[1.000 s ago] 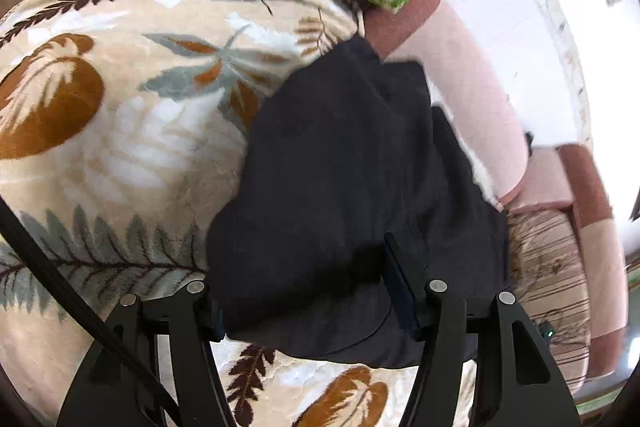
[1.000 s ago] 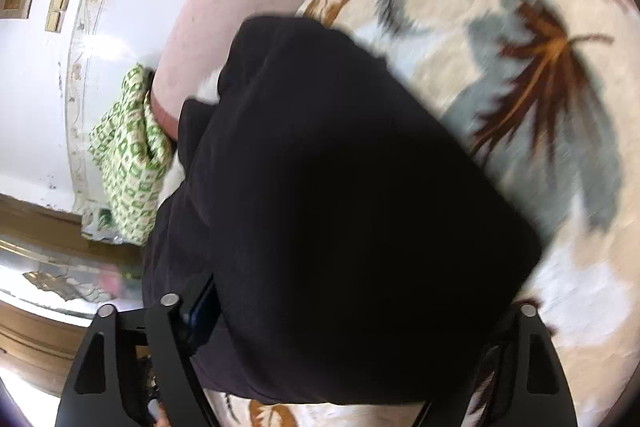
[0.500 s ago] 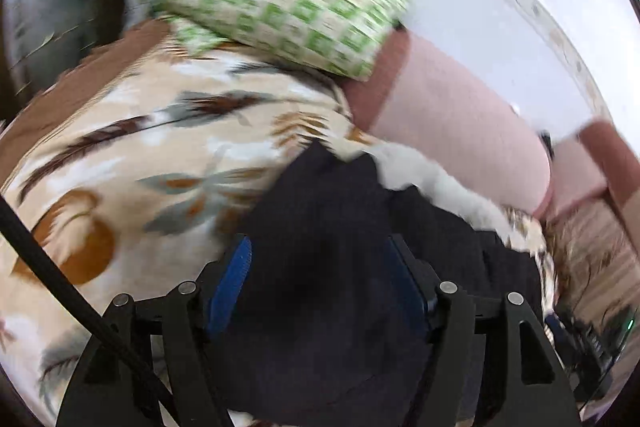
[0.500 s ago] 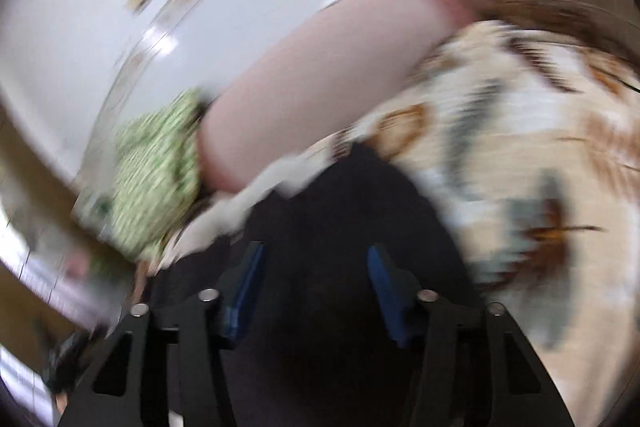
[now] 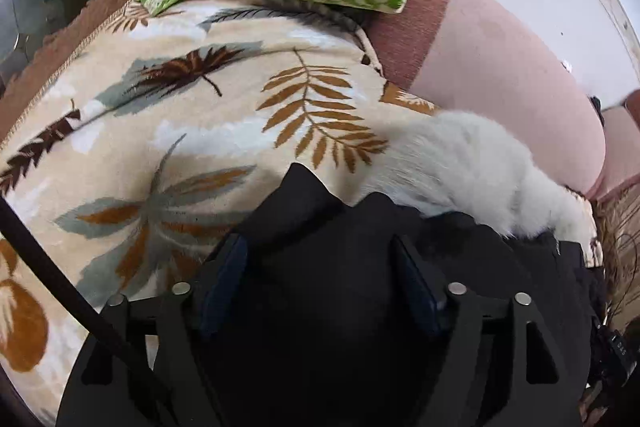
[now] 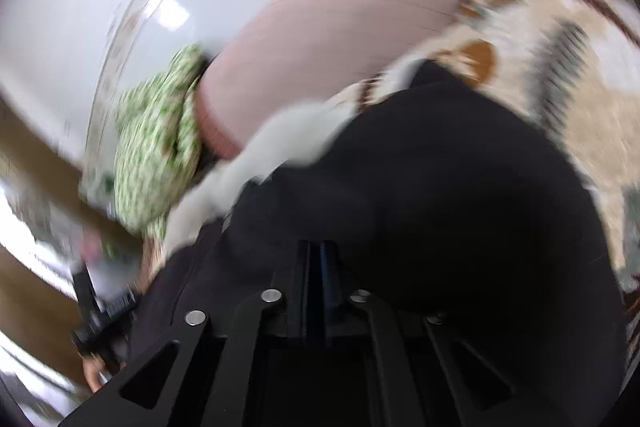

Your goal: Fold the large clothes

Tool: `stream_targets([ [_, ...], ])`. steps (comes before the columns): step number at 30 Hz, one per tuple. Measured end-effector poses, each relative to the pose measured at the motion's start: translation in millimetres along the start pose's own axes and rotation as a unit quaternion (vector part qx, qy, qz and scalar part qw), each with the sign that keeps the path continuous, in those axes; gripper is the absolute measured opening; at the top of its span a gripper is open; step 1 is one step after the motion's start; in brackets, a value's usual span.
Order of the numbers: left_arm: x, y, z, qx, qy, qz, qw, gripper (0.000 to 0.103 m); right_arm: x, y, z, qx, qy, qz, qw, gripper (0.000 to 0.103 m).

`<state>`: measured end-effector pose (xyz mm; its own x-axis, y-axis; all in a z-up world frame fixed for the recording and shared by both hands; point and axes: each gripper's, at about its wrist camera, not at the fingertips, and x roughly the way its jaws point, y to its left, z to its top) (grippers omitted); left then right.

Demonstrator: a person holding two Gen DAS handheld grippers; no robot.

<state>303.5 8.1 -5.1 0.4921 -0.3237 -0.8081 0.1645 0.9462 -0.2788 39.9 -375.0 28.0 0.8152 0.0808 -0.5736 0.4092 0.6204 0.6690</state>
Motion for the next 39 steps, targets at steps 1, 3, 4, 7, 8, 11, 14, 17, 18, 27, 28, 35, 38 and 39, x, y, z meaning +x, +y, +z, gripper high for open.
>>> stream_targets([
  [1, 2.2, 1.8, -0.1, -0.002, -0.002, -0.001, 1.0, 0.081, -2.5, -7.8, 4.0, 0.012, -0.012, -0.014, 1.0, 0.0],
  [3, 8.3, 5.6, 0.1, -0.011, -0.002, -0.006, 0.9999, 0.087, -5.5, -27.4, 9.9, 0.042, -0.027, -0.024, 0.998, 0.0],
  [4, 11.5, 8.6, 0.3, -0.019, 0.0, -0.011, 0.9998, 0.09, -6.5, -36.9, 12.6, 0.061, -0.028, -0.019, 0.998, 0.0],
  [7, 22.4, 22.2, 2.7, -0.051, 0.011, -0.04, 0.9979, 0.096, -7.7, -68.4, 17.7, 0.119, -0.035, 0.0, 0.992, 0.0],
  [8, 25.4, 26.8, 2.3, -0.062, 0.015, -0.052, 0.9966, 0.097, -8.2, -78.3, 18.8, 0.138, -0.038, 0.005, 0.99, 0.0],
  [11, 30.0, 33.4, 1.7, -0.077, 0.019, -0.073, 0.9941, 0.099, -11.6, -103.9, 21.3, 0.188, -0.049, 0.015, 0.981, 0.0],
  [14, 28.4, 33.5, 1.9, -0.079, 0.02, -0.082, 0.9933, 0.099, -18.3, -128.2, 18.3, 0.245, -0.059, 0.024, 0.967, 0.0],
  [17, 24.3, 38.6, 6.8, -0.085, 0.05, -0.094, 0.9907, 0.099, -30.3, -142.4, 17.5, 0.281, -0.065, 0.019, 0.957, 0.004],
  [18, 16.9, 42.8, 8.3, -0.091, 0.055, -0.091, 0.9902, 0.099, -40.4, -144.0, 19.8, 0.284, -0.068, -0.013, 0.956, 0.011],
  [27, -88.6, 110.1, 5.9, -0.118, -0.002, -0.009, 0.9929, 0.099, -129.9, -116.1, 19.9, 0.263, -0.145, -0.016, 0.954, 0.06],
  [28, -97.5, 115.5, 4.0, -0.12, -0.006, -0.006, 0.9927, 0.099, -136.6, -103.1, 17.8, 0.248, -0.145, -0.013, 0.958, 0.06],
  [35, -201.1, 113.5, -38.1, -0.054, -0.107, 0.088, 0.9888, 0.099, -170.6, -3.7, -21.2, 0.083, -0.153, -0.052, 0.983, 0.074],
  [38, -238.2, 99.6, -62.4, -0.002, -0.159, 0.122, 0.9796, 0.099, -171.8, 21.1, -55.8, 0.035, -0.132, -0.053, 0.989, 0.075],
  [39, -249.6, 93.4, -70.2, 0.016, -0.176, 0.131, 0.9755, 0.099, -171.8, 28.1, -67.4, 0.021, -0.125, -0.056, 0.99, 0.075],
])
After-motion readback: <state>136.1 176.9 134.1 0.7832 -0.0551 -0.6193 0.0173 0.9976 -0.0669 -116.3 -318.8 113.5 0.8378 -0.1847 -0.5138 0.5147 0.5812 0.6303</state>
